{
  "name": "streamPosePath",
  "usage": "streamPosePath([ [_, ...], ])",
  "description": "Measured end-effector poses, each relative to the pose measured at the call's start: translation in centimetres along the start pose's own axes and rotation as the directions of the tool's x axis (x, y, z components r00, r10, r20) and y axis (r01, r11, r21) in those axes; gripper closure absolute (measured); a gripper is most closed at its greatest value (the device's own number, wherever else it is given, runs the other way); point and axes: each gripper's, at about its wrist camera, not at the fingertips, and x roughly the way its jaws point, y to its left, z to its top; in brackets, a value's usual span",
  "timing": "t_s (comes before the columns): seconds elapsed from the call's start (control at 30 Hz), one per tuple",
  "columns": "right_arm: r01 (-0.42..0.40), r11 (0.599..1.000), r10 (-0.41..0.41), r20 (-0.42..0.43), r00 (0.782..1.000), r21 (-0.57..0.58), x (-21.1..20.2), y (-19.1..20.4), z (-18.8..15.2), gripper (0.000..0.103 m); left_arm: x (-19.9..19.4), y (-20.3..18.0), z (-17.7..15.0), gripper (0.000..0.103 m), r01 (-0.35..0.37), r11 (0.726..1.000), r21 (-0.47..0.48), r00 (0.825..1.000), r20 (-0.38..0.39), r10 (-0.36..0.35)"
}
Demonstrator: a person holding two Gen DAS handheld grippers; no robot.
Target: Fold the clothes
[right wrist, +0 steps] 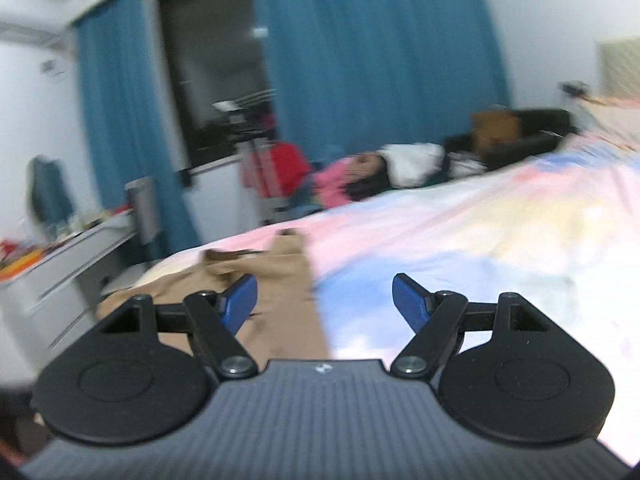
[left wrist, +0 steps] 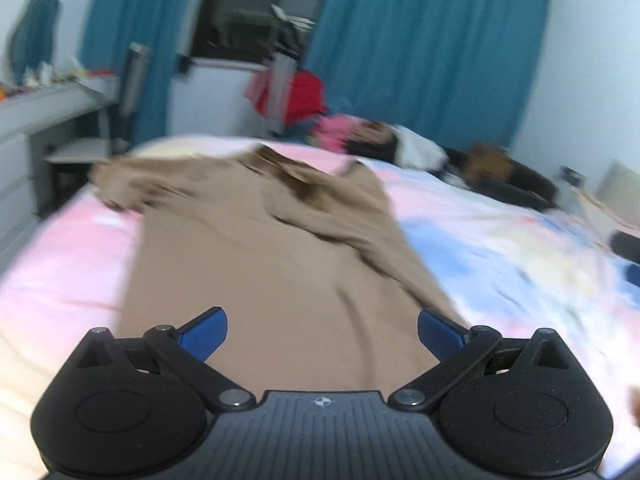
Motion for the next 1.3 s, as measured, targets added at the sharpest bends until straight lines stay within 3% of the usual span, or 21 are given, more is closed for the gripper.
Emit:
streamPosePath([
  [0.13, 0.072, 0.994, -0.072, -0.002, 0.997, 0.082, 0.5, -3.2, 0.0, 0.026, 0.9, -3.4, -1.2, 0.005, 0.108, 0.994, -0.008, 0.991, -0.083, -0.108],
  [0.3, 0.155, 0.972, -0.155, -0.018, 0.988, 0.179, 1.2, -6.9, 0.0, 0.026, 2.6, -7.7, -3.9, 0.012, 0.218, 0.975, 0.034, 0.96, -0.186, -0.208],
  [0.4, 0.159, 0.969, -0.151, -0.056, 0.987, 0.188, 2.0, -7.4, -0.6, 0.026, 4.6, -9.2, -5.4, 0.025, 0.238, 0.97, 0.052, 0.939, -0.27, -0.215],
  [0.53, 0.159, 0.967, -0.142, -0.097, 0.985, 0.197, 3.2, -7.6, -1.2, 0.026, 6.9, -9.4, -7.1, 0.035, 0.244, 0.969, 0.043, 0.917, -0.335, -0.216],
  [0.67, 0.159, 0.965, -0.135, -0.123, 0.983, 0.208, 3.8, -7.7, -1.6, 0.026, 7.8, -8.4, -8.1, 0.055, 0.253, 0.967, -0.008, 0.889, -0.393, -0.236],
  [0.73, 0.16, 0.965, -0.135, -0.131, 0.982, 0.207, 4.0, -7.7, -1.8, 0.026, 8.0, -8.3, -8.2, 0.067, 0.26, 0.966, -0.004, 0.89, -0.387, -0.241],
  [0.8, 0.162, 0.966, -0.136, -0.138, 0.981, 0.202, 4.2, -7.6, -1.9, 0.026, 7.7, -8.3, -8.2, 0.094, 0.285, 0.958, -0.004, 0.888, -0.375, -0.266],
  [0.9, 0.168, 0.967, -0.141, -0.148, 0.979, 0.189, 4.4, -7.3, -2.1, 0.026, 6.6, -8.4, -8.1, 0.102, 0.308, 0.951, 0.002, 0.891, -0.351, -0.288],
  [1.0, 0.174, 0.97, -0.147, -0.159, 0.976, 0.172, 4.5, -7.0, -2.3, 0.026, 5.7, -8.2, -7.6, 0.102, 0.321, 0.947, -0.022, 0.893, -0.325, -0.31],
  [1.23, 0.169, 0.978, -0.145, -0.186, 0.972, 0.12, 4.9, -6.1, -2.6, 0.026, 2.4, -5.1, -4.5, 0.103, 0.354, 0.911, -0.211, 0.875, -0.268, -0.402],
  [1.3, 0.168, 0.98, -0.145, -0.194, 0.97, 0.107, 5.1, -5.9, -2.7, 0.026, 1.5, -4.0, -3.8, 0.103, 0.343, 0.903, -0.256, 0.878, -0.254, -0.406],
])
